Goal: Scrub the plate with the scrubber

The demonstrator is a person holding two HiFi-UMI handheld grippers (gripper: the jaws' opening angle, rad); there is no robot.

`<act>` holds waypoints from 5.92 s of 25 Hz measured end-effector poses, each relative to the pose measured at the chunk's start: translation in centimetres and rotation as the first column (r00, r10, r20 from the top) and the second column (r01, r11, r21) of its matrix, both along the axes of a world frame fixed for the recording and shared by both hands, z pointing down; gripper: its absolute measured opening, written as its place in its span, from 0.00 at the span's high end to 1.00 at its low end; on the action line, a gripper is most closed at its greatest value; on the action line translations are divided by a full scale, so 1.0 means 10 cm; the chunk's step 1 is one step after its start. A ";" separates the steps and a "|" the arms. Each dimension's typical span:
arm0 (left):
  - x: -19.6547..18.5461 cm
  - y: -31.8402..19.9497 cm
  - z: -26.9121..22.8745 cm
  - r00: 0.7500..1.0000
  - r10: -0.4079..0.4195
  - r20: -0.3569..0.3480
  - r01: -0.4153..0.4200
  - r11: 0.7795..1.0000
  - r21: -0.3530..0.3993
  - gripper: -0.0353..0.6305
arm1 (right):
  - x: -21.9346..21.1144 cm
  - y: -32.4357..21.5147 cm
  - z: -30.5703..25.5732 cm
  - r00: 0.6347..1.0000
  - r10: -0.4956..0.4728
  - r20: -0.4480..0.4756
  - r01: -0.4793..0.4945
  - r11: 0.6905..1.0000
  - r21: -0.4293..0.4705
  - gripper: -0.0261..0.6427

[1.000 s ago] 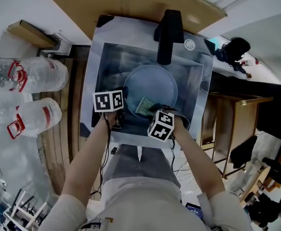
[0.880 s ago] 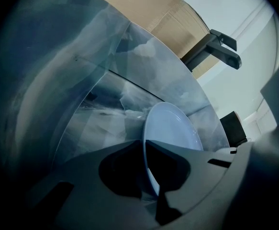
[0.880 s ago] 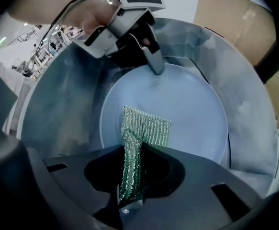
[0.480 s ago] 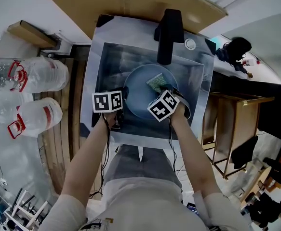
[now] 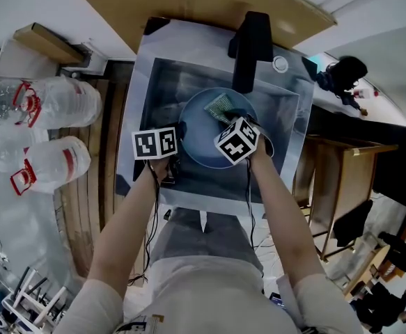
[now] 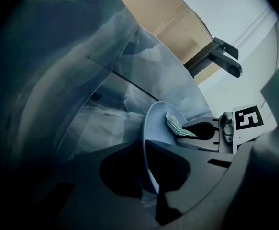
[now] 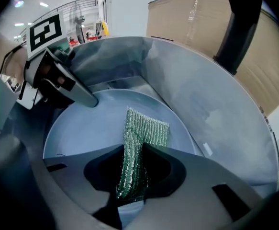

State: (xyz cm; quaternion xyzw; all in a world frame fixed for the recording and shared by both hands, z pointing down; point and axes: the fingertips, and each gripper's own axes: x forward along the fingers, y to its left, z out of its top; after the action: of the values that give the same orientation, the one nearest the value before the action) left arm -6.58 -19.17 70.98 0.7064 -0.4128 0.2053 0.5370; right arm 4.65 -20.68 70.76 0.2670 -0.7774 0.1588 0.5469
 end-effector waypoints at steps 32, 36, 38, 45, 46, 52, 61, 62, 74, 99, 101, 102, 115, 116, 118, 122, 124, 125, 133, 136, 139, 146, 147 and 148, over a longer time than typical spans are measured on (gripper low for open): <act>-0.01 0.01 0.00 1.000 0.014 -0.003 -0.014 1.000 -0.002 0.89 | 0.18 -0.08 0.06 0.992 -0.054 -0.118 0.044 0.996 -0.083 0.78; -0.02 0.00 0.01 1.000 0.007 0.001 -0.007 1.000 -0.004 0.89 | -0.04 -0.18 0.05 0.988 -0.124 -0.092 0.122 0.992 -0.022 0.78; -0.02 0.00 0.01 1.000 0.006 0.001 -0.006 1.000 -0.003 0.89 | -0.19 -0.11 0.03 0.984 -0.175 -0.045 0.174 0.984 -0.018 0.78; -0.05 -0.01 0.01 1.000 -0.004 0.009 0.004 1.000 -0.006 0.89 | -0.55 0.54 -0.04 0.893 -0.449 0.041 0.450 0.883 -0.131 0.77; -0.06 -0.02 0.01 1.000 -0.006 0.009 0.006 1.000 -0.007 0.90 | -0.53 0.68 -0.04 0.865 -0.500 0.040 0.499 0.853 -0.150 0.77; -0.10 -0.03 0.01 1.000 0.003 0.011 -0.003 1.000 -0.008 0.90 | -0.27 1.29 -0.06 0.773 -0.631 0.065 0.622 0.733 -0.274 0.77; -0.08 -0.01 0.01 1.000 0.009 0.011 -0.009 1.000 -0.011 0.90 | 0.20 0.64 0.04 0.911 -0.401 -0.099 0.371 0.900 -0.229 0.78; -0.08 -0.01 0.01 1.000 0.011 0.011 -0.011 1.000 -0.010 0.90 | 0.20 0.49 0.05 0.930 -0.352 -0.110 0.327 0.925 -0.195 0.78; -0.15 -0.05 0.02 0.999 -0.044 0.027 0.045 0.999 -0.015 0.90 | -0.29 -0.07 0.09 0.932 -0.347 -0.102 0.354 0.933 0.062 0.78; -0.12 -0.02 0.02 0.999 -0.039 0.016 0.039 0.999 -0.027 0.90 | 0.22 0.52 0.06 0.872 -0.455 -0.182 0.449 0.890 -0.072 0.78; -0.11 -0.03 0.03 0.999 -0.050 0.014 0.051 0.998 -0.033 0.90 | 0.18 0.31 0.04 0.920 -0.351 -0.176 0.358 0.933 0.013 0.78; -0.11 -0.03 0.02 0.998 -0.058 0.009 0.058 0.998 -0.037 0.90 | 0.16 0.23 -0.01 0.944 -0.293 -0.153 0.302 0.952 0.041 0.78; -0.23 0.03 -0.44 0.987 -0.068 0.145 0.065 0.998 0.026 0.71 | 0.09 0.14 -1.24 0.827 0.315 0.466 -0.305 0.947 -0.098 0.79; -0.22 0.04 -0.52 0.988 -0.075 0.139 0.070 0.997 0.036 0.71 | 0.11 0.15 -1.36 0.814 0.321 0.485 -0.318 0.944 -0.092 0.79; -0.18 0.02 -0.73 0.990 -0.075 0.117 0.067 0.995 0.073 0.71 | 0.15 0.16 -1.63 0.784 0.329 0.527 -0.342 0.937 -0.075 0.79; -0.12 -0.01 -1.26 0.988 -0.023 0.153 -0.006 0.982 0.187 0.72 | 0.17 0.20 -2.27 0.727 0.278 0.628 -0.363 0.932 0.007 0.79; -0.13 -0.03 -1.54 0.980 0.002 0.201 -0.053 0.968 0.245 0.77 | 0.17 0.24 -2.63 0.709 0.229 0.667 -0.365 0.929 0.069 0.79; -0.13 -0.04 -1.69 0.975 0.009 0.222 -0.072 0.958 0.279 0.79 | 0.16 0.26 -2.79 0.705 0.204 0.680 -0.364 0.926 0.100 0.79; -0.13 0.04 -2.92 0.961 0.035 0.273 -0.182 0.827 0.532 0.88 | 0.01 0.53 -3.96 0.680 0.019 0.733 -0.357 0.881 0.309 0.79; -0.15 0.12 -3.38 0.963 0.028 0.266 -0.193 0.762 0.618 0.89 | -0.01 0.65 -4.34 0.667 -0.035 0.745 -0.371 0.851 0.372 0.79; -0.17 0.20 -3.82 0.963 0.012 0.270 -0.205 0.685 0.699 0.90 | -0.01 0.75 -4.69 0.647 -0.084 0.758 -0.390 0.817 0.424 0.79; -0.22 0.49 -4.69 0.966 -0.034 0.258 -0.205 0.510 0.835 0.90 | 0.04 1.05 -5.27 0.636 -0.169 0.753 -0.405 0.758 0.512 0.79; -0.22 0.54 -4.80 0.964 -0.040 0.262 -0.211 0.481 0.851 0.91 | 0.05 1.09 -5.34 0.638 -0.179 0.749 -0.404 0.750 0.524 0.79; -0.23 0.58 -4.90 0.962 -0.047 0.269 -0.220 0.451 0.865 0.91 | 0.05 1.13 -5.41 0.638 -0.190 0.746 -0.405 0.742 0.535 0.79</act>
State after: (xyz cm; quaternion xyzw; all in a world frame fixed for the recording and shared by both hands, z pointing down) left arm -8.85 -13.35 21.98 0.8699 -0.4871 0.0755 0.0207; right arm 5.16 -9.38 16.67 0.3990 -0.9166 0.0050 0.0240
